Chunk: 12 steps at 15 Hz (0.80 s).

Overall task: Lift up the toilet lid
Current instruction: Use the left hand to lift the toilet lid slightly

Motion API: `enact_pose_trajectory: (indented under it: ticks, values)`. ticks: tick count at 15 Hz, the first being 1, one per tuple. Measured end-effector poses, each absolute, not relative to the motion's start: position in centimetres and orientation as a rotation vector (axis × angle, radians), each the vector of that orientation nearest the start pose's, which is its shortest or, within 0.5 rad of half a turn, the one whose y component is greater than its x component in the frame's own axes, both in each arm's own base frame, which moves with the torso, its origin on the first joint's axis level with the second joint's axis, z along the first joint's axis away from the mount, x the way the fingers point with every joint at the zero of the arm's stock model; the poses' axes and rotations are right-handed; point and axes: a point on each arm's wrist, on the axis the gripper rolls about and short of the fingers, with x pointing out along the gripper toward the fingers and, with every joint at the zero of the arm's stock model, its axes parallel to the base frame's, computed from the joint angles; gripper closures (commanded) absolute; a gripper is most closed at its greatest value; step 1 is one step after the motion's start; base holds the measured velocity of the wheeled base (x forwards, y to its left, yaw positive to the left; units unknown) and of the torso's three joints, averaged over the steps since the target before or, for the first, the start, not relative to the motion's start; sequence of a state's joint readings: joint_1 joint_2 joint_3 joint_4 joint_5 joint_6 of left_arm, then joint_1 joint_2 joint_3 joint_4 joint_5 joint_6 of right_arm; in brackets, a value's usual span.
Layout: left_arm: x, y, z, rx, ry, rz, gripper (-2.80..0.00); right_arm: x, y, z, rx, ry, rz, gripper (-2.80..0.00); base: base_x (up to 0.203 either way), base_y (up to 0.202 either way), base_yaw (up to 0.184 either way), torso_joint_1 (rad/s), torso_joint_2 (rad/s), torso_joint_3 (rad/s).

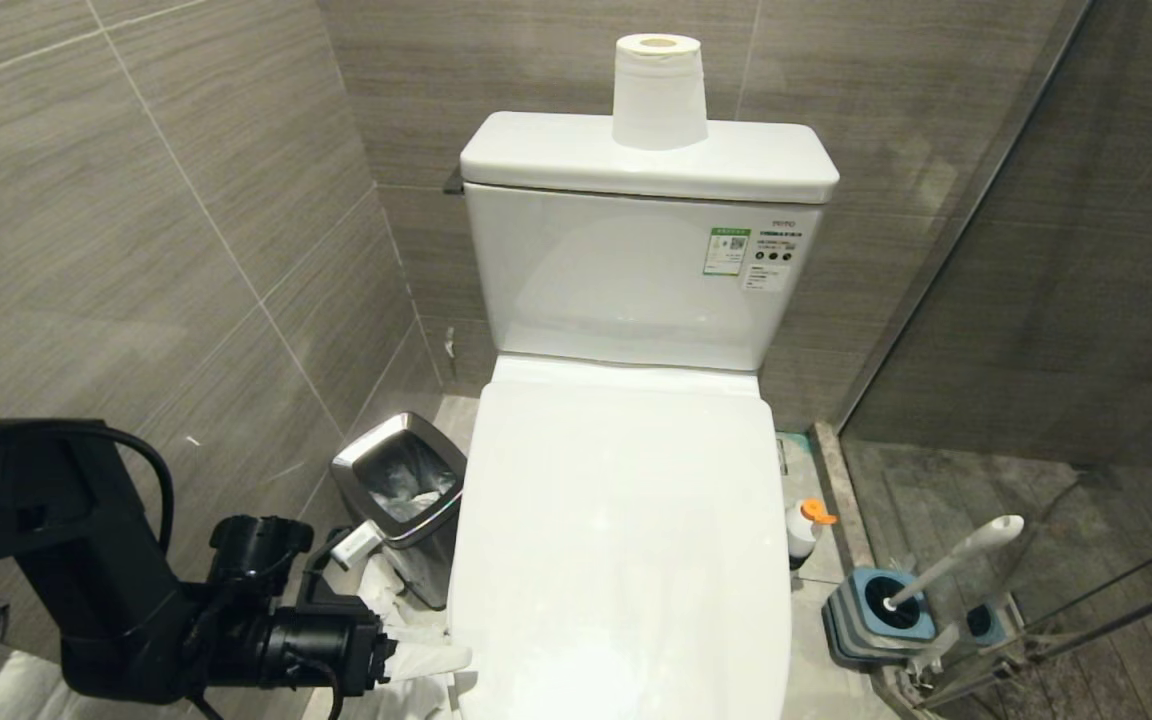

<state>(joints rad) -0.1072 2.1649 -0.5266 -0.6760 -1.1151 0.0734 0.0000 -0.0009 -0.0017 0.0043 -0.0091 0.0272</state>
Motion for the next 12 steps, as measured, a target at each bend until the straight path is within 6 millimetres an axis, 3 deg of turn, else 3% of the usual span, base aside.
enact_pose_trajectory:
  ticks: [4,12]
  values:
    - [27.4,-5.4,-0.6,-0.409,0.850,-1.162,-2.80,-2.3,0.0,7.5,0.027,0.002,-0.009,0.00,0.000,0.000,0.000,0.000,0.00,0.000]
    - [24.4,-7.1,-0.8,-0.396,0.926,-1.221,-2.80,-2.3,0.0,7.5,0.027,0.002,-0.009,0.00,0.000,0.000,0.000,0.000,0.00,0.000]
